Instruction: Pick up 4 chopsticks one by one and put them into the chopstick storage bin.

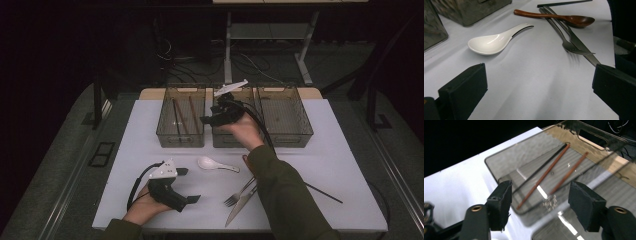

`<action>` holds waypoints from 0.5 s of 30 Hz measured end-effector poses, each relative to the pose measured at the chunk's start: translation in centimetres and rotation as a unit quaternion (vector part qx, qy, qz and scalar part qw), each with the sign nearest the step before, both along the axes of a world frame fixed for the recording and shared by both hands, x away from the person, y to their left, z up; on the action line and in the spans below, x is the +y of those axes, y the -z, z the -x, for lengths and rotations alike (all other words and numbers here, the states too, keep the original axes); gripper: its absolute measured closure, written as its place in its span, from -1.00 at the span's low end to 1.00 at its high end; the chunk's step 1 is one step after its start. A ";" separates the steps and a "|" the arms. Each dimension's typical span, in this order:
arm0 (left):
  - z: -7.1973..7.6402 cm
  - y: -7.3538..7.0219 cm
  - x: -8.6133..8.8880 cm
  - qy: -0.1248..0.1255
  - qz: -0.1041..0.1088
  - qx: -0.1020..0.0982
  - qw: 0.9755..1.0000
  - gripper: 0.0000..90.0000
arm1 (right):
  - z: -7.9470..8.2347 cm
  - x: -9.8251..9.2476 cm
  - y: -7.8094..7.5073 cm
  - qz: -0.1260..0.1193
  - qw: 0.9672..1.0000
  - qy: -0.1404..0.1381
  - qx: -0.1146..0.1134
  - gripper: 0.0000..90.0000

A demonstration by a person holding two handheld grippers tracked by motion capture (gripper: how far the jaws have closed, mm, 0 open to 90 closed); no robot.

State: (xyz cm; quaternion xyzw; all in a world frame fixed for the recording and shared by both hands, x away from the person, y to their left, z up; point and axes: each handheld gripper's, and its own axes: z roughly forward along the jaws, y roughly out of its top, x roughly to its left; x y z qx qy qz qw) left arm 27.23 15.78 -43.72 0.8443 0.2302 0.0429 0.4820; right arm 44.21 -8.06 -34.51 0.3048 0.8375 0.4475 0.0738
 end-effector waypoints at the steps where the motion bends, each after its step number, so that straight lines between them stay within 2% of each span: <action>1: 0.0 0.0 0.0 -0.002 0.003 0.002 1.000 -1.00 | 0.2 -0.5 0.0 0.000 1.000 0.000 0.000 -0.24; 11: 0.0 0.1 0.1 -0.009 0.001 0.003 1.000 -1.00 | 2.3 -4.7 0.2 -0.008 1.000 -0.003 -0.016 -0.45; 15: 0.0 0.2 0.1 -0.013 0.000 0.002 1.000 -1.00 | 3.3 -6.2 0.5 0.003 1.000 -0.003 -0.017 -0.54</action>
